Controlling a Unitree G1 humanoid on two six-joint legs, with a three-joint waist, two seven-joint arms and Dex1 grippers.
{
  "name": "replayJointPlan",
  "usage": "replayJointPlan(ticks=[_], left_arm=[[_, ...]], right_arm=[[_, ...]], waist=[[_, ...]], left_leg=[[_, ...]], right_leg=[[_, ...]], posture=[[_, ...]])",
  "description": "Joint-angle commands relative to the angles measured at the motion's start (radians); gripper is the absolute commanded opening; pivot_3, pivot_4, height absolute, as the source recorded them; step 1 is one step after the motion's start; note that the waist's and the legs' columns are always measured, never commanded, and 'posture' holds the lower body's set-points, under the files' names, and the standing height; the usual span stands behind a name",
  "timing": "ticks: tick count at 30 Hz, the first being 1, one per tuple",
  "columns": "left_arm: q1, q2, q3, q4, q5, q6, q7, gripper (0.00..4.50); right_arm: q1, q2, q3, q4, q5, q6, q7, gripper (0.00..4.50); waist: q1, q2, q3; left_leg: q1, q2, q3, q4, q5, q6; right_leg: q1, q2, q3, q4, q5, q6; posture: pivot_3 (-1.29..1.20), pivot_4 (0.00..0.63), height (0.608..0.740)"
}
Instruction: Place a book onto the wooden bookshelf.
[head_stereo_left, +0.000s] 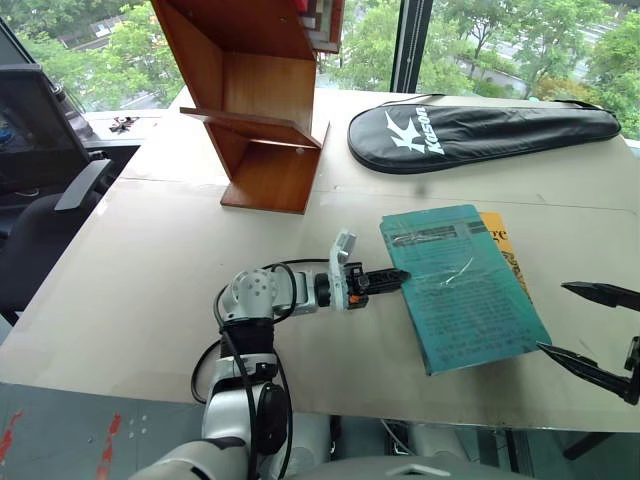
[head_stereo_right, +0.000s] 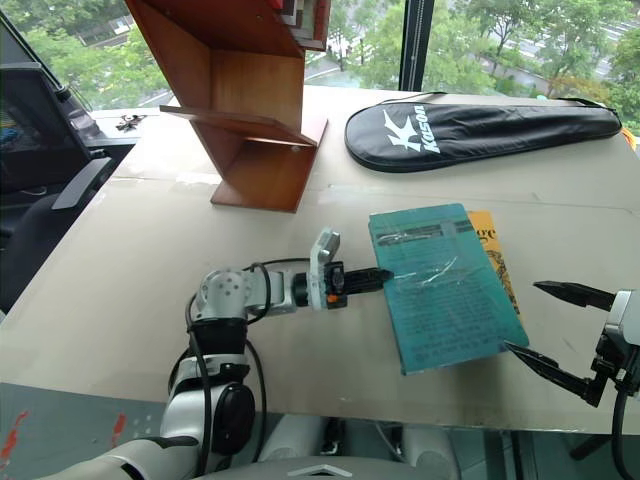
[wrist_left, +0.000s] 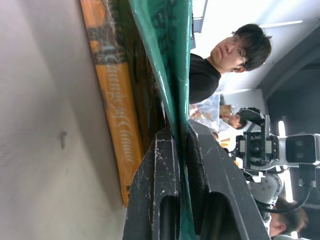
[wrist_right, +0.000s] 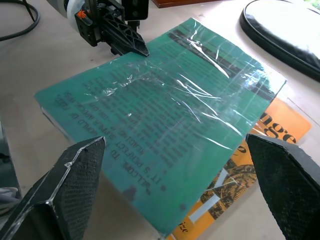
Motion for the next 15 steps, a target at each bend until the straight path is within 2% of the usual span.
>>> replayJointPlan(ticks=[1,7,10,12,15], left_arm=[[0.008,0.015,0.033,-0.040,-0.057,0.003,-0.044,0.05],[-0.010,0.103,0.122,-0.229,-0.139,-0.016,-0.032,0.05],[-0.034,0.200,0.154,-0.365,-0.167,-0.058,-0.045,0.05],[-0.046,0.309,0.106,-0.500,-0.086,-0.205,-0.103,0.05],[-0.022,0.557,-0.076,-0.685,0.163,-0.554,-0.312,0.05]], right_arm=[[-0.009,0.001,0.010,0.001,-0.006,-0.023,-0.013,4.50],[-0.080,-0.017,0.053,0.041,-0.006,-0.036,-0.024,4.50],[-0.139,-0.024,0.080,0.063,0.007,-0.034,-0.030,4.50],[-0.192,-0.028,0.110,0.086,0.014,-0.034,-0.035,4.50],[-0.271,-0.023,0.159,0.118,0.014,-0.031,-0.058,4.50]], waist=[[0.000,0.000,0.000],[-0.007,0.000,0.000],[-0.005,0.000,0.001],[-0.004,-0.001,0.001],[-0.005,-0.002,0.002]], left_leg=[[0.000,0.000,0.000,0.000,0.000,0.000],[-0.001,0.000,0.000,0.000,0.000,0.000],[-0.002,0.000,-0.001,0.000,0.000,0.000],[-0.002,0.000,-0.001,0.000,0.000,0.000],[-0.003,0.000,-0.001,-0.002,0.000,-0.001]], right_leg=[[0.000,0.000,0.000,0.000,0.000,0.000],[-0.002,0.000,0.000,0.000,0.000,0.000],[-0.003,0.000,0.000,0.001,0.000,0.000],[-0.003,0.000,-0.001,0.000,0.000,0.000],[-0.004,-0.001,0.000,-0.001,0.000,-0.001]], posture=[[0.00,0.150,0.740],[0.00,0.150,0.740],[0.00,0.150,0.740],[0.00,0.150,0.740],[0.00,0.150,0.740]])
